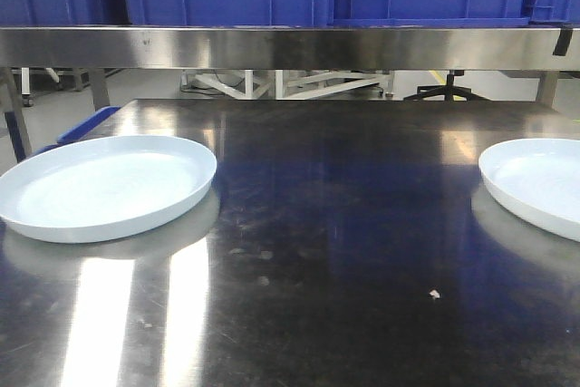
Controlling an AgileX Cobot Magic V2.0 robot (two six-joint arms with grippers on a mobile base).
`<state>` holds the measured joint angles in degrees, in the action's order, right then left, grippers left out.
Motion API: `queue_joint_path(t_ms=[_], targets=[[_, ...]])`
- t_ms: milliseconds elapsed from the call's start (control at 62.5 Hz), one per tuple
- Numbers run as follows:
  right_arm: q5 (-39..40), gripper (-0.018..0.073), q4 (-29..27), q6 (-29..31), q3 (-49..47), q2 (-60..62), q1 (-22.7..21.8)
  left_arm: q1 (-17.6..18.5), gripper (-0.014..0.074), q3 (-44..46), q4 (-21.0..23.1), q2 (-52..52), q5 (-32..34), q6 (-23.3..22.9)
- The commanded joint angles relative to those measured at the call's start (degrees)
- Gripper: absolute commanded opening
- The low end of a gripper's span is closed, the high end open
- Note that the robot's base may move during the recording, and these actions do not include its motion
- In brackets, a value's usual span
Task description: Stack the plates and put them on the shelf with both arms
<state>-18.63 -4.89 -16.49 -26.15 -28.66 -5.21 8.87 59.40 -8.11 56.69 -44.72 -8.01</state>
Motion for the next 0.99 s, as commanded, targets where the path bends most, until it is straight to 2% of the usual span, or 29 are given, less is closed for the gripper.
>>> queue_joint_path(t_ms=[0, 80, 224, 624, 688, 768, 816, 848, 896, 976], targets=[[3.1, 0.002, 1.9, 3.7, -6.5, -8.3, -0.1, 0.4, 0.0087, 1.9, -0.2, -0.6, 3.7, -0.2], [3.0, 0.002, 2.3, 6.0, -9.9, -14.6, -0.1, 0.9, 0.0087, 1.9, -0.3, -0.6, 3.7, -0.2], [4.9, 0.002, 2.3, 6.0, -12.2, -20.5, -0.1, 1.3, 0.0087, 1.9, -0.3, -0.6, 3.7, -0.2], [7.4, 0.0035, 2.3, 6.0, -12.2, -25.0, -0.1, 1.3, 0.0087, 1.9, -0.3, 0.4, 3.6, -0.2], [7.4, 0.0113, 2.5, 6.0, -12.2, -25.0, -0.1, 1.3, 0.0087, 1.9, -0.3, 1.0, 4.2, -0.2], [7.4, 0.0323, 3.3, 6.0, -12.2, -25.0, -0.1, 1.3, 0.0112, 1.7, -0.4, 1.6, 7.2, -0.2], [7.7, 0.048, 3.6, 6.0, -12.2, -25.0, -0.1, 1.3, 0.0152, 1.6, -1.3, 2.3, 9.2, -0.2], [8.0, 0.054, 3.6, 6.0, -12.2, -25.0, -0.1, 1.3, 0.0193, 1.6, -2.1, 3.0, 10.2, -0.2], [8.4, 0.0572, 3.6, 6.0, -12.2, -25.0, -0.1, 1.3, 0.0266, 1.6, -2.4, 4.3, 11.0, -0.2], [8.5, 0.0559, 3.6, 6.0, -12.2, -25.0, -0.1, 1.3, 0.0407, 1.6, -2.4, 7.0, 11.3, -0.2]])
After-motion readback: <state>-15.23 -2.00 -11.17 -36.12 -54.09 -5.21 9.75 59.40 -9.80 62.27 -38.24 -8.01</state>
